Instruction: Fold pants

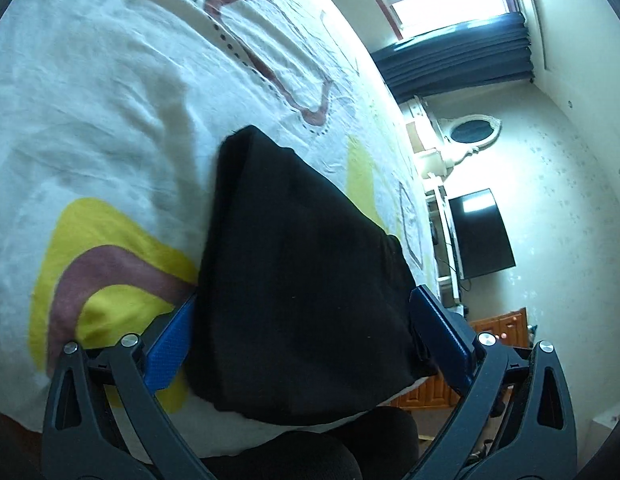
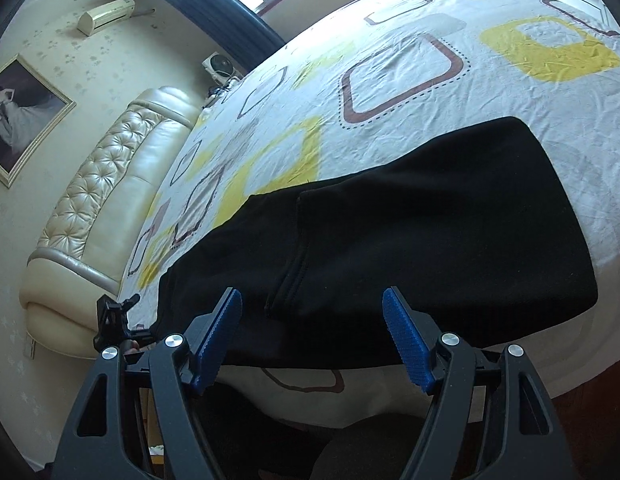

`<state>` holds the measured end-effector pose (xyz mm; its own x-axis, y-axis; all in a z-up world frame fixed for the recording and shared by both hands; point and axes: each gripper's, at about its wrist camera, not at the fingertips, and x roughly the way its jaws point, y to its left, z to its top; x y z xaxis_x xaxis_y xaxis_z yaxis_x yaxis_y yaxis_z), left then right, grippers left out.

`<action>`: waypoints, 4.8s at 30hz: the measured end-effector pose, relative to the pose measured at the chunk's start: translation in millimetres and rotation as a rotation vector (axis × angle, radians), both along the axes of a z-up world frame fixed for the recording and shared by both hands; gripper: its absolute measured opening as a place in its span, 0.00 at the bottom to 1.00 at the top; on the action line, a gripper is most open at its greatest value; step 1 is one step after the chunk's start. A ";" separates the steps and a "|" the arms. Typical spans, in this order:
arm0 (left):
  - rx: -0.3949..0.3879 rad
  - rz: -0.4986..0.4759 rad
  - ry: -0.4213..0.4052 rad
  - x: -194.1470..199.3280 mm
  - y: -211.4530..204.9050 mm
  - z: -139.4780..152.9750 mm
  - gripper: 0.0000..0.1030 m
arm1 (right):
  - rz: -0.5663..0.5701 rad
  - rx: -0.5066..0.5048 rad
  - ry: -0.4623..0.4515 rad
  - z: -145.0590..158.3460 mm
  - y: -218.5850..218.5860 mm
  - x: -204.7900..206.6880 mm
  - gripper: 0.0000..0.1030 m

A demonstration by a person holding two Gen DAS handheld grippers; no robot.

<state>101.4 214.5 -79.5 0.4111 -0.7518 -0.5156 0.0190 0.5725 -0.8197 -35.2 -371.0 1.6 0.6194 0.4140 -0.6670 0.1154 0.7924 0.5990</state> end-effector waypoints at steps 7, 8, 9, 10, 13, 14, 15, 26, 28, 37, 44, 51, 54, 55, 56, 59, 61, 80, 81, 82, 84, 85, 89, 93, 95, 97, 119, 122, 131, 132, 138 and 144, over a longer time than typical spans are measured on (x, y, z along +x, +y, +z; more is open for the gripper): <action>0.001 -0.063 -0.022 11.1 -14.3 -3.8 0.97 | 0.041 0.026 0.047 -13.1 16.5 2.6 0.70; 0.013 -0.070 -0.023 10.5 -14.7 -3.3 0.95 | 0.048 0.030 0.046 -13.4 18.5 2.9 0.70; 0.032 -0.071 -0.020 9.2 -16.2 -2.6 0.88 | 0.054 0.028 0.045 -13.7 20.5 3.2 0.70; 0.045 -0.076 -0.016 10.2 -15.4 -3.8 0.71 | 0.058 0.020 0.043 -13.3 23.0 3.2 0.70; 0.046 -0.098 0.054 11.7 -15.8 -15.1 0.30 | 0.078 -0.014 0.043 -12.9 29.7 4.5 0.70; 0.051 -0.092 0.078 12.7 -15.9 -19.1 0.22 | 0.080 -0.020 0.043 -13.7 31.0 4.5 0.70; 0.049 -0.086 0.094 14.4 -14.8 -21.3 0.17 | 0.081 -0.020 0.044 -14.5 31.4 4.9 0.70; 0.030 -0.130 -0.073 6.3 -65.9 85.3 0.14 | 0.028 -0.012 0.008 -7.8 21.4 -0.4 0.70; 0.055 -0.176 -0.126 1.0 -96.5 113.2 0.14 | 0.020 -0.008 0.000 -5.6 21.1 -1.6 0.70; 0.184 -0.407 -0.224 -11.6 -276.3 151.0 0.14 | -0.009 0.005 -0.048 4.7 16.6 -7.5 0.70; 0.309 -0.528 -0.147 -12.6 -392.4 86.1 0.14 | -0.122 0.029 -0.037 1.4 -7.5 -14.0 0.70; 0.390 -0.558 -0.098 -21.5 -440.8 41.7 0.35 | -0.216 0.120 -0.013 -11.2 -38.4 -17.2 0.70; 0.265 -0.541 -0.077 -22.2 -436.2 53.9 0.54 | -0.242 0.169 -0.022 -12.6 -50.8 -19.5 0.70; 0.219 -0.536 -0.071 -23.2 -431.3 59.4 0.60 | -0.245 0.190 -0.023 -13.5 -54.9 -19.9 0.70; 0.182 -0.529 -0.071 -25.2 -425.6 66.6 0.63 | -0.247 0.205 -0.023 -14.4 -57.9 -20.6 0.72; 0.118 -0.480 -0.118 -36.4 -395.6 91.2 0.77 | -0.235 0.225 -0.013 -16.5 -65.1 -17.0 0.75; 0.112 -0.437 -0.178 -45.9 -366.0 102.0 0.90 | -0.203 0.223 -0.009 -15.6 -67.5 -11.6 0.75; 0.134 -0.142 0.131 -37.5 -216.3 4.6 0.92 | 0.130 0.103 0.194 -53.5 2.3 69.2 0.17; 0.149 -0.154 0.117 -40.3 -222.9 5.9 0.92 | 0.121 0.111 0.182 -50.7 1.5 68.3 0.16; 0.158 -0.169 0.102 -41.9 -226.8 8.0 0.92 | 0.111 0.124 0.166 -47.3 -1.1 66.9 0.15; 0.160 -0.184 0.074 -47.8 -231.3 12.7 0.92 | 0.108 0.111 0.112 -31.6 -5.0 59.8 0.14; 0.157 -0.186 0.065 -47.9 -233.8 14.9 0.92 | 0.107 0.094 0.081 -20.6 -7.1 55.1 0.14; 0.124 -0.201 0.049 -48.0 -237.9 18.1 0.92 | 0.086 0.020 0.001 13.9 -26.4 35.5 0.13; 0.089 -0.231 0.052 -48.7 -255.7 17.4 0.93 | 0.008 -0.047 0.002 20.7 -65.2 19.4 0.13; 0.082 -0.244 0.062 -49.5 -265.3 14.5 0.93 | -0.039 -0.062 0.039 9.2 -85.6 13.9 0.13; 0.078 -0.254 0.079 -49.2 -276.5 9.0 0.93 | -0.075 -0.062 0.082 -9.5 -101.5 11.2 0.13; 0.008 -0.248 0.099 -51.1 -282.8 -8.8 0.95 | -0.206 0.395 0.092 -81.2 -184.0 -33.4 0.75; 0.021 -0.252 0.086 -52.5 -288.8 -6.2 0.97 | -0.159 0.450 0.081 -90.3 -171.1 -31.3 0.78; -0.010 -0.245 0.086 -54.5 -310.6 -8.3 0.96 | -0.073 0.417 0.106 -90.4 -140.4 -10.7 0.62; 0.001 -0.238 0.096 -53.8 -311.4 -9.4 0.93 | -0.073 0.391 0.117 -91.3 -144.0 -12.0 0.50; 0.073 -0.233 0.174 -48.6 -311.7 -15.9 0.44 | -0.084 0.394 0.102 -93.1 -145.9 -16.2 0.43; 0.079 -0.215 0.160 -48.8 -306.4 -4.9 0.27 | -0.067 0.399 0.085 -80.5 -138.6 -13.0 0.42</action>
